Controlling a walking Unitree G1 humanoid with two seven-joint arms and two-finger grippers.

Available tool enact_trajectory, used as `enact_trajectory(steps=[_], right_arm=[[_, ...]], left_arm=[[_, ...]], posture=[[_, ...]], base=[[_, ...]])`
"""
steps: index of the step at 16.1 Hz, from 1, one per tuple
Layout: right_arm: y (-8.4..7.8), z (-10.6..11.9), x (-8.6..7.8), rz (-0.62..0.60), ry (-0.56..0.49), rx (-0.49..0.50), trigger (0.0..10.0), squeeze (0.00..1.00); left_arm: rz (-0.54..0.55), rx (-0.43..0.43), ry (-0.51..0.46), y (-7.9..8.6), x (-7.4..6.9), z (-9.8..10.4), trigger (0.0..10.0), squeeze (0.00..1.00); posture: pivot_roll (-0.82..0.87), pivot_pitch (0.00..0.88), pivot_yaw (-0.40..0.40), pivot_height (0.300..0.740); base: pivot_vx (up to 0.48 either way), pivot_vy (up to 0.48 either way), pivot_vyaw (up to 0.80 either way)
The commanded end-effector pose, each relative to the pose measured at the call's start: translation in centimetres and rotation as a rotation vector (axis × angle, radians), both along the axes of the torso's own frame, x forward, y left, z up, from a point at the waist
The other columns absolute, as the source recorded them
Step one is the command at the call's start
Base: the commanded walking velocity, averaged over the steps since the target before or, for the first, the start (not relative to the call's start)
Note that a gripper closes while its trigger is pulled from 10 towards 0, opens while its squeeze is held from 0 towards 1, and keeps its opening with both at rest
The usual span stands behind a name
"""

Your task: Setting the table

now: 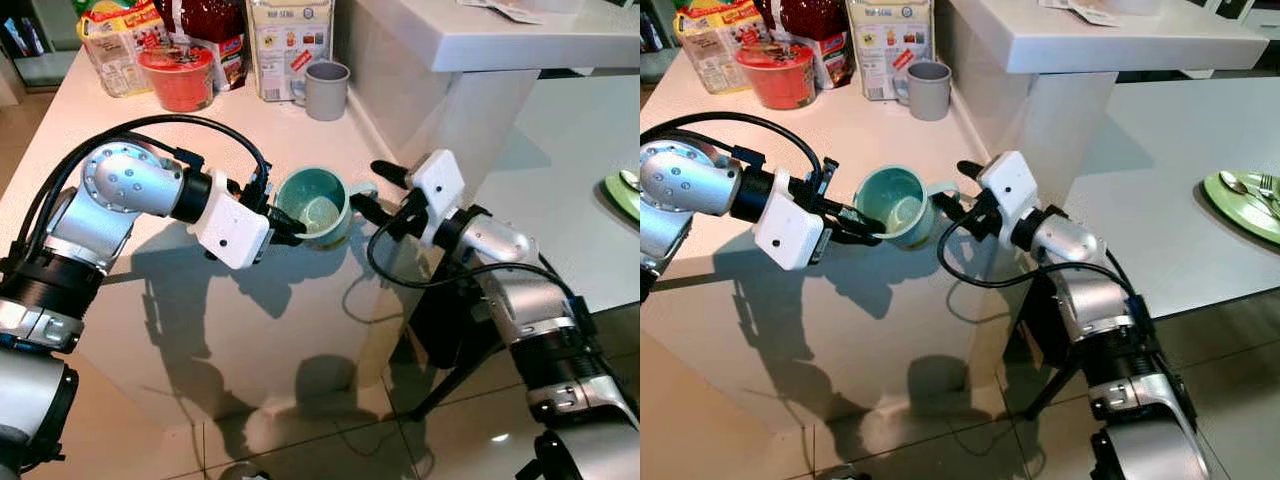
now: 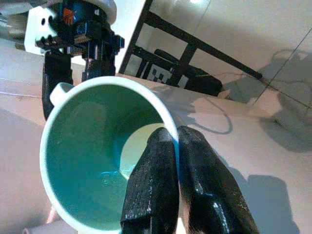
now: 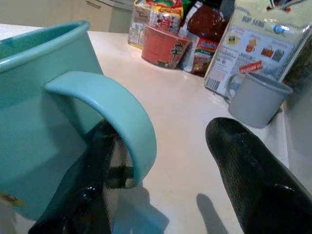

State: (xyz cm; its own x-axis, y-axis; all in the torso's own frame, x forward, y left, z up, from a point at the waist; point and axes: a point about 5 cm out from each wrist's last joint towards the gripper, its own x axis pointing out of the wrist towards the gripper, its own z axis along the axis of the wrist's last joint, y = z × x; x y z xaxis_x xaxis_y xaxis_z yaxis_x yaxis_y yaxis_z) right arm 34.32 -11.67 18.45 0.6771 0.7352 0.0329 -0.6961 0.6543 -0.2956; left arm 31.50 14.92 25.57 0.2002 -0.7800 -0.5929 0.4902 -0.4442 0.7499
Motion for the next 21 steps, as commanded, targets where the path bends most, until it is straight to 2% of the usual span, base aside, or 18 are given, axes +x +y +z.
enact_trajectory(steps=[1, 2, 3, 7, 9, 11, 12, 13, 14, 15, 17, 21], right_arm=[[0.6, -0.4, 0.4, -0.012, 0.023, -0.01, 10.0, 0.0], [0.7, -0.5, 0.5, -0.017, 0.029, -0.007, 10.0, 0.0], [1.0, -0.9, 0.5, -0.015, 0.05, 0.009, 10.0, 1.0], [1.6, -1.1, 0.5, 0.033, 0.107, 0.074, 10.0, 1.0], [1.9, -0.7, 0.1, 0.083, 0.122, 0.121, 10.0, 1.0], [2.0, -0.7, -0.1, 0.108, 0.129, 0.124, 10.0, 1.0], [1.9, -1.1, -0.1, 0.089, 0.138, 0.077, 10.0, 0.92], [1.9, -1.2, -0.1, 0.083, 0.143, 0.067, 10.0, 0.0], [1.9, -1.1, 0.0, 0.071, 0.141, 0.084, 10.0, 0.0], [2.0, -1.1, -0.1, 0.082, 0.131, 0.08, 0.0, 0.0], [2.2, -1.0, -0.2, 0.097, 0.136, 0.083, 0.0, 0.0], [2.4, 0.0, -0.6, 0.177, 0.202, 0.199, 0.0, 0.0]], left_arm=[[-0.097, -0.025, -0.045, -1.6, -0.9, 1.1, 0.0, 0.0], [-0.103, -0.029, -0.049, -1.7, -1.0, 1.2, 0.0, 0.0], [-0.128, -0.042, -0.061, -2.1, -1.3, 1.5, 0.0, 0.0], [-0.185, -0.076, -0.092, -3.2, -2.0, 2.5, 0.0, 0.0], [-0.18, -0.083, -0.093, -3.2, -1.9, 2.5, 0.0, 0.0], [-0.178, -0.086, -0.093, -3.3, -2.0, 2.5, 0.0, 0.0], [-0.178, -0.092, -0.097, -3.3, -2.0, 2.6, 0.0, 0.0], [-0.178, -0.093, -0.097, -3.4, -2.0, 2.6, 0.0, 0.0], [-0.179, -0.095, -0.098, -3.4, -2.0, 2.6, 0.0, 0.0], [-0.18, -0.096, -0.097, -3.5, -2.0, 2.6, 0.0, 0.0], [-0.185, -0.099, -0.098, -3.6, -2.0, 2.7, 0.0, 0.0], [-0.207, -0.12, -0.114, -3.9, -2.3, 3.1, 0.0, 0.0]], posture=[[0.03, 0.0, -0.018, 0.74], [0.03, 0.0, -0.018, 0.74], [0.03, 0.0, -0.019, 0.74], [0.03, 0.0, -0.02, 0.74], [0.03, 0.0, -0.019, 0.74], [0.03, 0.0, -0.019, 0.74], [0.03, 0.0, -0.019, 0.74], [0.03, 0.0, -0.019, 0.74], [0.03, 0.0, -0.019, 0.74], [0.03, 0.0, -0.018, 0.74], [0.03, 0.0, -0.02, 0.74], [0.03, 0.0, -0.023, 0.74]], base=[[0.0, 0.0, 0.0], [0.0, 0.0, 0.0], [0.0, 0.0, 0.0], [0.0, 0.0, 0.0], [0.0, 0.0, 0.0], [0.0, 0.0, 0.0], [0.0, 0.0, 0.0], [0.0, 0.0, 0.0], [0.0, 0.0, 0.0], [0.0, 0.0, 0.0], [0.0, 0.0, 0.0], [0.0, 0.0, 0.0]])
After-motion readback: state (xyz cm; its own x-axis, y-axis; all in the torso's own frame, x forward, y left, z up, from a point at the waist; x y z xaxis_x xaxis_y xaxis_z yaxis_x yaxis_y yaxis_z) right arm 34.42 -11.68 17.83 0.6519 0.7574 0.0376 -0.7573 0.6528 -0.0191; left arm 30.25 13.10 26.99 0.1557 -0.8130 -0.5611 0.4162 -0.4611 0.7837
